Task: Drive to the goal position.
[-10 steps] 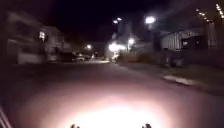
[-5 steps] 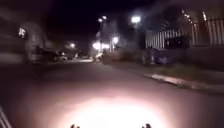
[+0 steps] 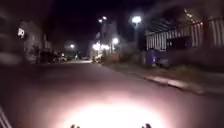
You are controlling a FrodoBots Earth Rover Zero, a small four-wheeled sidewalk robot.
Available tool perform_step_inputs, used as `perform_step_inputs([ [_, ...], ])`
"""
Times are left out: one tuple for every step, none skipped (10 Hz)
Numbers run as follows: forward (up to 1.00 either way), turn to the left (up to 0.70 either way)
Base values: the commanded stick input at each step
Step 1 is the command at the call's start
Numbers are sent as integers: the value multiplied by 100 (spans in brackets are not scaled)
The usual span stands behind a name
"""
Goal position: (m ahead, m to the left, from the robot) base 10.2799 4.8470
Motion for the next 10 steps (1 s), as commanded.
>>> perform_step_inputs([
  [70, 0],
  [70, 0],
  [70, 0],
  [70, 0],
  [70, 0],
  [70, 0],
  [70, 0],
  [70, 0],
  [70, 0],
  [70, 0],
])
